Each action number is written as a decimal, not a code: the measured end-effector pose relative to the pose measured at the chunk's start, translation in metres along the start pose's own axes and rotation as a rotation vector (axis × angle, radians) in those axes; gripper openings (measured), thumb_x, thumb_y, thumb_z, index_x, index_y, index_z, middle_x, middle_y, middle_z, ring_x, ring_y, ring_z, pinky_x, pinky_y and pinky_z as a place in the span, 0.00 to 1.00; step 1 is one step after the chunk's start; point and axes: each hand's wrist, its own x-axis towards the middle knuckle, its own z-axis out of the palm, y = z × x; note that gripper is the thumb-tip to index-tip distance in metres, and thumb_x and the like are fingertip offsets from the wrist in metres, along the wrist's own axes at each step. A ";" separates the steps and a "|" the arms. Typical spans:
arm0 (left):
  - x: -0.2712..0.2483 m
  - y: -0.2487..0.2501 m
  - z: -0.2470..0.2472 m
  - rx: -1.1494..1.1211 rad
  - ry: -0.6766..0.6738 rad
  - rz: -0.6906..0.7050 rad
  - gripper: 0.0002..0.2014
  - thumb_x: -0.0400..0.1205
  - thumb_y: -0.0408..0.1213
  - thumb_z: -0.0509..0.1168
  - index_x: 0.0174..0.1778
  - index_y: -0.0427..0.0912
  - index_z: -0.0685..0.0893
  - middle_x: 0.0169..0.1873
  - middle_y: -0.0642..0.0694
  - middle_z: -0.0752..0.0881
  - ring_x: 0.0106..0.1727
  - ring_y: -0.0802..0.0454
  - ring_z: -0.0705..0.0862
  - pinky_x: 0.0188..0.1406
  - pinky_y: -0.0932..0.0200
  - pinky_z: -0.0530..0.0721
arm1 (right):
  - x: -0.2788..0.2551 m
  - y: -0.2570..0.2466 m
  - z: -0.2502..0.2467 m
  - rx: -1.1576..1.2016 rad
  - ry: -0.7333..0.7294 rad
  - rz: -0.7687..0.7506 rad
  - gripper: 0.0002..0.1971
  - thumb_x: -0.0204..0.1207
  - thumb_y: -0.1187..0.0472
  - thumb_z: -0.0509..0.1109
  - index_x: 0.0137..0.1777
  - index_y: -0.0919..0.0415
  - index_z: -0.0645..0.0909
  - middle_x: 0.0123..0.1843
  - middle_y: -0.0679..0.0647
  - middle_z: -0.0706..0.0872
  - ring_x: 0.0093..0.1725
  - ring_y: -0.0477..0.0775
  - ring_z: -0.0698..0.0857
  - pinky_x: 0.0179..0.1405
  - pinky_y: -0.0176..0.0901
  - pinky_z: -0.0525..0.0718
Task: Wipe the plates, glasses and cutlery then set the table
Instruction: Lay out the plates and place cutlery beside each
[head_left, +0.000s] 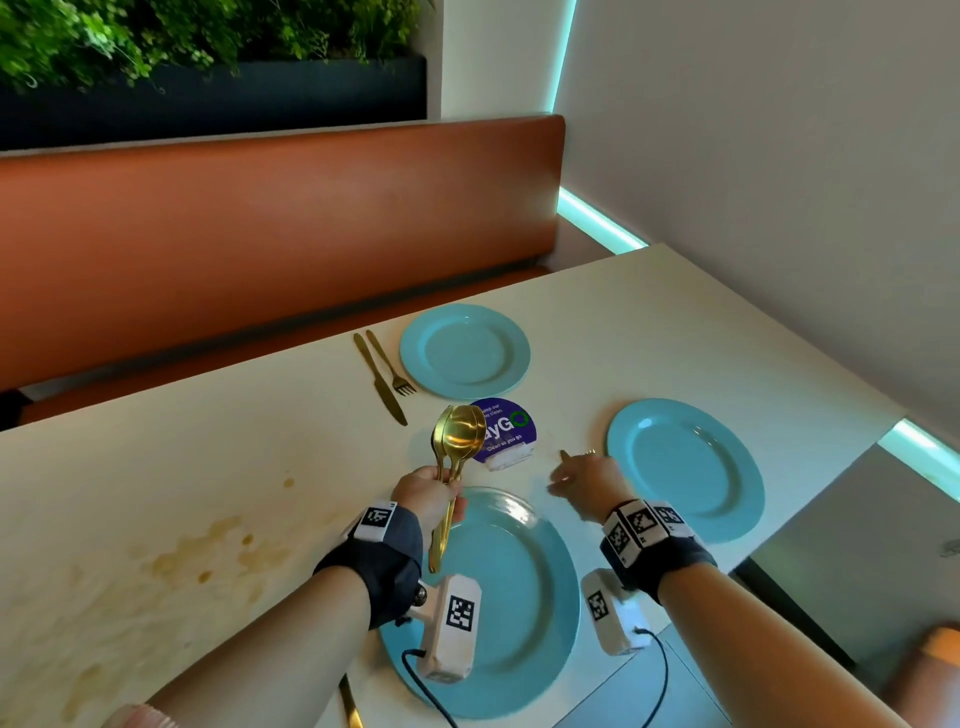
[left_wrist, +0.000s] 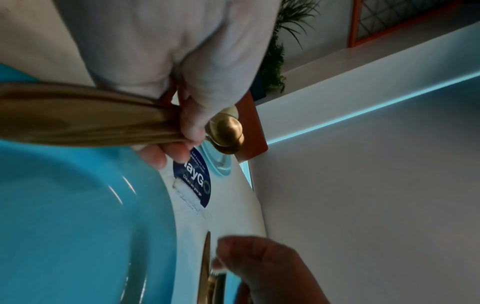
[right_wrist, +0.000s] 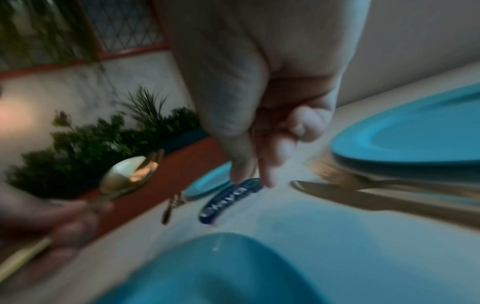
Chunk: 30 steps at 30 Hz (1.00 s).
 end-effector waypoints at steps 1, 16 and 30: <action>-0.005 0.001 -0.004 -0.030 -0.012 0.002 0.05 0.84 0.25 0.59 0.49 0.35 0.80 0.33 0.42 0.81 0.32 0.51 0.80 0.30 0.62 0.84 | -0.005 -0.014 -0.001 0.098 -0.032 -0.047 0.12 0.75 0.52 0.70 0.54 0.56 0.87 0.56 0.53 0.89 0.36 0.45 0.84 0.37 0.30 0.81; -0.078 -0.029 -0.103 0.043 -0.156 0.099 0.09 0.82 0.24 0.59 0.44 0.41 0.81 0.38 0.38 0.86 0.35 0.49 0.84 0.38 0.58 0.86 | -0.111 -0.147 0.062 0.502 -0.137 -0.092 0.12 0.79 0.59 0.65 0.35 0.56 0.83 0.35 0.50 0.87 0.24 0.43 0.78 0.19 0.31 0.73; -0.086 -0.014 -0.089 0.043 -0.131 0.091 0.08 0.85 0.25 0.56 0.45 0.40 0.77 0.33 0.43 0.81 0.30 0.53 0.79 0.24 0.64 0.80 | -0.136 -0.110 0.036 0.584 0.045 0.023 0.11 0.80 0.59 0.63 0.35 0.57 0.77 0.40 0.56 0.87 0.25 0.47 0.79 0.22 0.34 0.76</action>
